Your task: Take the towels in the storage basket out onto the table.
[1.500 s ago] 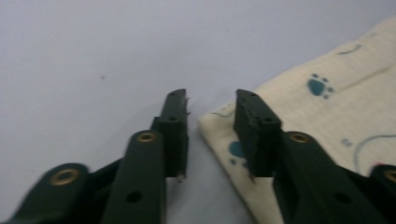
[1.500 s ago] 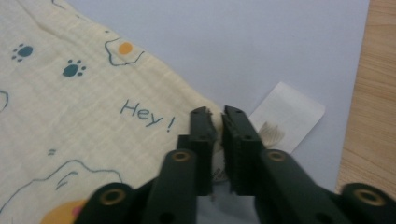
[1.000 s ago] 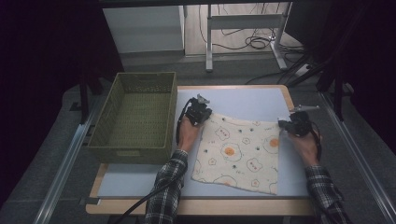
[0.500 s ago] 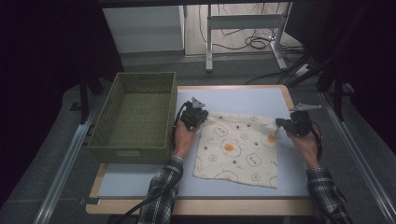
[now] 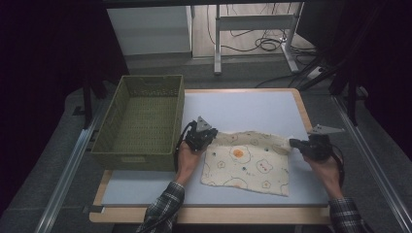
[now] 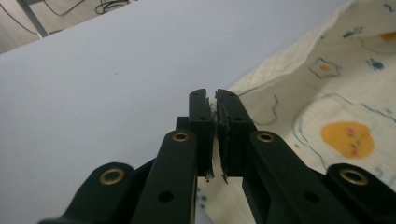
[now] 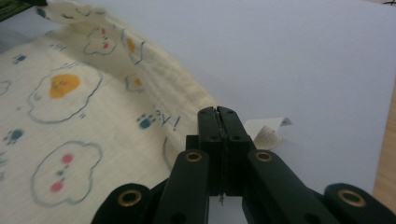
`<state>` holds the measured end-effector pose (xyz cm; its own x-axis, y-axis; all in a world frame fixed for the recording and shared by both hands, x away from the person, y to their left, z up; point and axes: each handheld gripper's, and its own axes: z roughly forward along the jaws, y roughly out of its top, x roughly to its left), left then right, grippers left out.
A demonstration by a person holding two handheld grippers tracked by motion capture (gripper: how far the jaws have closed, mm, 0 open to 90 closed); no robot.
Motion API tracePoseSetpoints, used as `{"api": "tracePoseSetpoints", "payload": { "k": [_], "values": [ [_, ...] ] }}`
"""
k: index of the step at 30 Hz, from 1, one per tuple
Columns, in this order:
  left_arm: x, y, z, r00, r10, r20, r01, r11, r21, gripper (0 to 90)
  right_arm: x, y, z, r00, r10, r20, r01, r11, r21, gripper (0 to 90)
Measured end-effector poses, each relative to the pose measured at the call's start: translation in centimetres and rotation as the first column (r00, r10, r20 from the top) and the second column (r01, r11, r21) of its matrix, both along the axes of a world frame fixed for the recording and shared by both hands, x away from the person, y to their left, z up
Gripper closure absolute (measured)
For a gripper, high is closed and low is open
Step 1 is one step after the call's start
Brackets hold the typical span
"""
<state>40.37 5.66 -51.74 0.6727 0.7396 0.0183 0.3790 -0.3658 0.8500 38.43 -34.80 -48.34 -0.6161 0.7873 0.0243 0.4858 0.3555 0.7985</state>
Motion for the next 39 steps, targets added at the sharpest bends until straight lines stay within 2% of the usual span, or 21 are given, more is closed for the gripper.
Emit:
{"api": "tracePoseSetpoints", "payload": {
  "k": [5, 8, 12, 19, 20, 24, 28, 39],
  "values": [
    [-1.6, -0.1, -0.2, 0.9999, -0.012, -0.008, 0.011, 0.9997, -0.021, 85.2, -2.0, -0.3, -0.4, 0.9998, 0.017, 0.005, -0.017, 0.9998, 0.002, 89.5],
    [-2.6, 0.0, -0.2, 0.9998, -0.011, -0.016, 0.010, 0.9986, -0.052, 85.2, -3.0, -0.4, -0.5, 0.9996, 0.027, 0.007, -0.027, 0.9996, 0.011, 89.5],
    [-4.0, 0.2, -0.4, 0.9996, -0.014, -0.023, 0.012, 0.9982, -0.059, 85.2, -4.2, -0.5, -0.7, 0.9992, 0.039, 0.008, -0.039, 0.9991, 0.013, 89.5],
    [-6.5, 1.1, -0.6, 0.9992, -0.023, -0.031, 0.020, 0.9960, -0.087, 84.9, -6.4, -0.7, -1.0, 0.9981, 0.062, 0.008, -0.062, 0.9977, 0.026, 89.5],
    [-6.5, 1.1, -0.6, 0.9992, -0.023, -0.031, 0.020, 0.9960, -0.087, 84.8, -6.7, -0.7, -1.0, 0.9977, 0.067, 0.005, -0.067, 0.9973, 0.027, 89.5],
    [-8.2, 2.0, -0.5, 0.9993, -0.023, -0.029, 0.019, 0.9915, -0.129, 84.8, -8.0, -0.6, -1.2, 0.9965, 0.083, 0.007, -0.083, 0.9961, 0.030, 89.5],
    [-9.1, 2.7, -0.7, 0.9989, -0.029, -0.037, 0.023, 0.9895, -0.143, 84.6, -9.4, -0.7, -1.3, 0.9956, 0.094, 0.002, -0.094, 0.9950, 0.032, 89.4],
    [-11.0, 3.5, -1.7, 0.9969, -0.048, -0.062, 0.039, 0.9898, -0.137, 83.4, -11.6, 0.3, -1.9, 0.9899, 0.140, -0.022, -0.139, 0.9896, 0.037, 89.2]
  ]
}}
